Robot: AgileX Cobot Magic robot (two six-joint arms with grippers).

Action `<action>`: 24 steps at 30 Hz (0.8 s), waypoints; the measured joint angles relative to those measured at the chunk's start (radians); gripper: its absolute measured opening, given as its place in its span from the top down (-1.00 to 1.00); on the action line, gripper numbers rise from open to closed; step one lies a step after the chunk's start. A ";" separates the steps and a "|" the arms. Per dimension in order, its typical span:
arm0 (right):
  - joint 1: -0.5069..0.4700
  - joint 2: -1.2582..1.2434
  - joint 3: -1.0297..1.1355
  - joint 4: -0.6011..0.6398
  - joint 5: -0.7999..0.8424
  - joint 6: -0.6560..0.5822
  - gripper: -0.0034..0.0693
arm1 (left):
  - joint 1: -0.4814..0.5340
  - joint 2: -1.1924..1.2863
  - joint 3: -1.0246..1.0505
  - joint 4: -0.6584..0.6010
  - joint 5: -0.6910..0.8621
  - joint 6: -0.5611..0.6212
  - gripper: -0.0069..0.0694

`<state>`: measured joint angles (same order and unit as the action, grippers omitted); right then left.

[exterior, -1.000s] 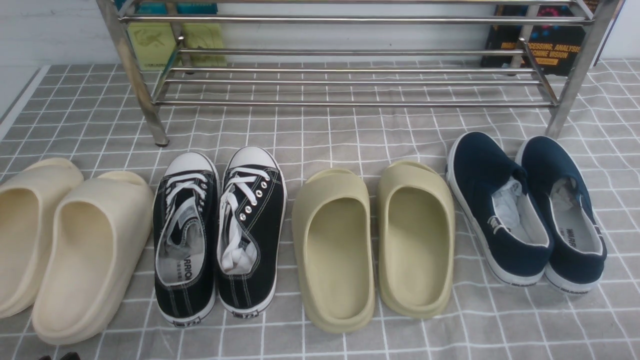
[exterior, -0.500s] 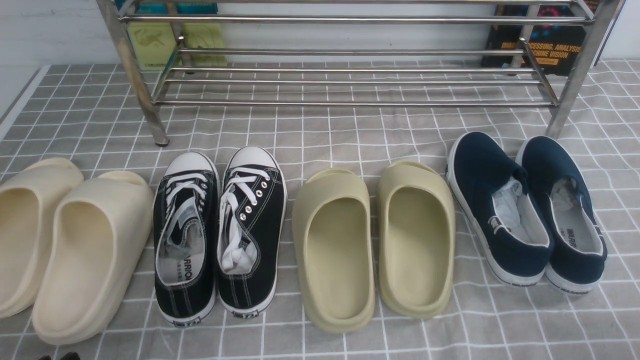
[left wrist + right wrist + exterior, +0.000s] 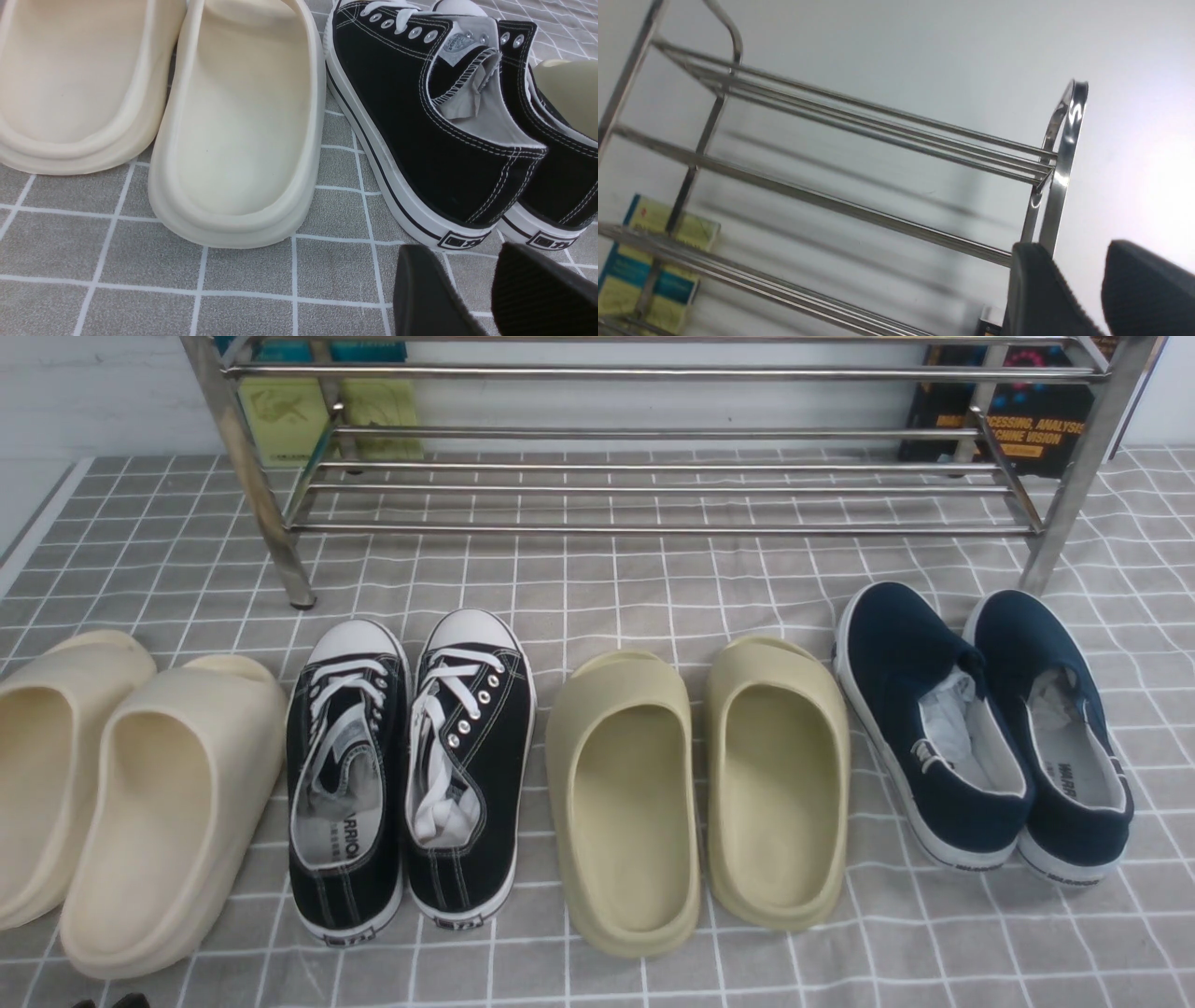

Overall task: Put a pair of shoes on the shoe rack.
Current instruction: Use the right arm to grab the shoe closest to it

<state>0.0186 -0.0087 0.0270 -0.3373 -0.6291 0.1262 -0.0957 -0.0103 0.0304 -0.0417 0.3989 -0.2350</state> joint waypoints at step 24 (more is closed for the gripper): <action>0.100 1.157 -0.734 0.387 1.064 -0.158 0.70 | 0.000 0.000 0.000 0.000 0.000 0.000 0.19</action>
<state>0.1188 1.1485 -0.7066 0.0501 0.4352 -0.0321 -0.0957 -0.0103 0.0304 -0.0417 0.3989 -0.2350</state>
